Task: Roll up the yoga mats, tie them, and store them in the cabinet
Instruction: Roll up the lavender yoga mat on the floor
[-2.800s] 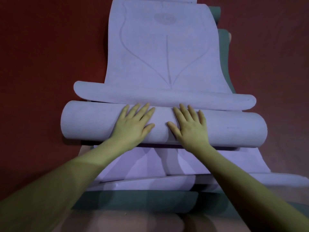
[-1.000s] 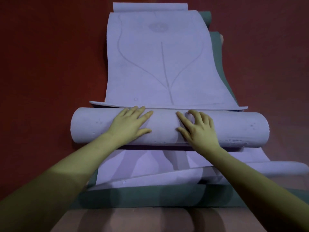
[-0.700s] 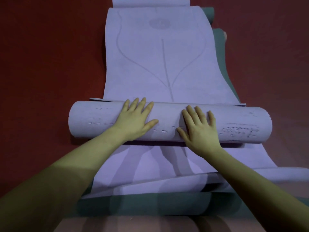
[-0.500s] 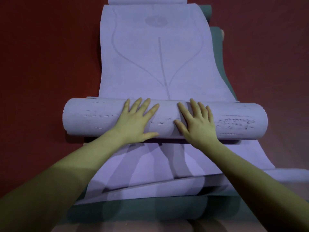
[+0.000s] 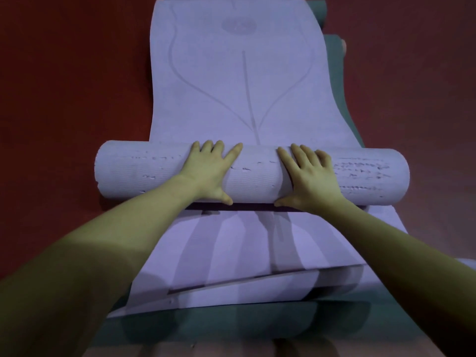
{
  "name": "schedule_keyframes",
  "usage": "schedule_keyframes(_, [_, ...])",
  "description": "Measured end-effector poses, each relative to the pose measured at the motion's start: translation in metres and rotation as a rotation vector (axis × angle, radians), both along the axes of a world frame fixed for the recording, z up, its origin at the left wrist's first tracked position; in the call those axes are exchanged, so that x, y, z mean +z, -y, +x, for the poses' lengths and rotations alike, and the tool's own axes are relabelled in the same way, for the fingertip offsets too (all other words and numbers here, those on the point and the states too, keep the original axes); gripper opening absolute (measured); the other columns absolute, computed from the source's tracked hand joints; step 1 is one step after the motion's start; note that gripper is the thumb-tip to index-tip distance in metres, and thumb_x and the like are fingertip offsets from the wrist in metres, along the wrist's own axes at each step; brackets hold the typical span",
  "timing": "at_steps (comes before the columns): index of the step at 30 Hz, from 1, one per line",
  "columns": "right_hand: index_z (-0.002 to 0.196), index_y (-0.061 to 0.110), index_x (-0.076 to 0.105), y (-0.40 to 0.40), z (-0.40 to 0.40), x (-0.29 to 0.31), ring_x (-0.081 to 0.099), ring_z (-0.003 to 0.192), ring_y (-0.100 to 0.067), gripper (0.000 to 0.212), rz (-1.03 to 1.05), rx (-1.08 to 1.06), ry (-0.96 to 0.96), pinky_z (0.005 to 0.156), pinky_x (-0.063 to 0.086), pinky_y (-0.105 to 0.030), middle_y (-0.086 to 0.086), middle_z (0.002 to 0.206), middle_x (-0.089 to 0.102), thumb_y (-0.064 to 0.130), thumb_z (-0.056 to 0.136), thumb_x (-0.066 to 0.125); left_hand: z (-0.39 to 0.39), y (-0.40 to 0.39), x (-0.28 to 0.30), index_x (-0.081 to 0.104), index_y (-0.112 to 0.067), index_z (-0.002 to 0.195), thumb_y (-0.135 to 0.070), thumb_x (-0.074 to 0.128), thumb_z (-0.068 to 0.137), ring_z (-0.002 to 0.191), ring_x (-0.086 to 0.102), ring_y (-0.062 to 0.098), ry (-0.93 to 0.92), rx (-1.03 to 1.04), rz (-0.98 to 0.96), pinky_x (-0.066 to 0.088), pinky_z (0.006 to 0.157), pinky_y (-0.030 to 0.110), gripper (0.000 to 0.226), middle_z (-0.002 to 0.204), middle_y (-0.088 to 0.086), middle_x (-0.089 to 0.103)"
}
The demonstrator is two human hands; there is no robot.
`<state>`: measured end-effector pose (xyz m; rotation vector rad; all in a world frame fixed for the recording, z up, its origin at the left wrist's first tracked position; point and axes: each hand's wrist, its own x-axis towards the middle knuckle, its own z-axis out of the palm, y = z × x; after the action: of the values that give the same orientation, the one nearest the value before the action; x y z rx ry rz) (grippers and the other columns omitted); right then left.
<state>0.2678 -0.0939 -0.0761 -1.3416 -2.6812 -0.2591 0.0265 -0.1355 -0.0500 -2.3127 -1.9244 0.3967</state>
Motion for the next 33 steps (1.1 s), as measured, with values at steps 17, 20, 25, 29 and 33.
schedule_keyframes(17, [0.130,0.011,0.055,0.062,0.020,0.018,0.060,0.105,-0.033,0.114,-0.101,0.087,0.000,0.086,0.040,-0.048,-0.008,0.121,0.062,0.070,0.035,0.079,0.003,0.065,0.007,0.000,-0.030,0.151,-0.083,0.058,0.058,0.118,0.041,0.027,0.105,-0.087,-0.140,0.037,0.095,0.038,0.122,0.136,0.003,0.042])
schedule_keyframes(20, [0.136,0.015,0.051,0.063,0.021,0.019,0.055,0.116,-0.033,0.113,-0.175,0.067,-0.011,0.095,0.037,-0.051,-0.009,0.130,0.058,0.073,0.041,0.070,-0.002,0.069,0.006,-0.005,-0.038,0.150,-0.087,0.052,0.058,0.124,0.039,0.028,0.153,-0.094,-0.159,0.033,0.101,0.039,0.119,0.143,0.006,0.036])
schedule_keyframes(25, [0.139,0.019,0.050,0.061,0.030,0.012,0.051,0.123,-0.037,0.096,-0.123,0.058,-0.095,0.103,0.033,-0.056,-0.011,0.136,0.054,0.078,0.063,0.048,-0.007,0.071,-0.002,0.031,-0.028,0.148,-0.078,0.034,0.066,0.123,0.049,0.037,0.260,-0.209,0.050,0.037,0.102,0.048,0.096,0.142,0.017,0.044])
schedule_keyframes(29, [0.130,0.018,0.059,0.055,0.035,0.006,0.051,0.110,-0.034,0.079,0.049,-0.008,-0.209,0.096,0.037,-0.050,-0.015,0.124,0.057,0.074,0.076,0.047,0.011,0.058,-0.009,0.047,-0.017,0.140,-0.074,0.029,0.071,0.116,0.053,0.039,0.315,-0.137,0.129,0.036,0.096,0.063,0.091,0.134,0.017,0.052])
schedule_keyframes(33, [0.131,0.016,0.057,0.041,0.037,0.007,0.052,0.117,-0.031,0.077,0.032,-0.069,-0.214,0.099,0.036,-0.051,-0.012,0.129,0.057,0.071,0.078,0.046,0.019,0.031,0.006,0.016,-0.023,0.151,-0.086,0.006,0.059,0.133,0.033,0.029,0.263,0.049,-0.003,0.023,0.107,0.056,0.111,0.152,0.005,0.029])
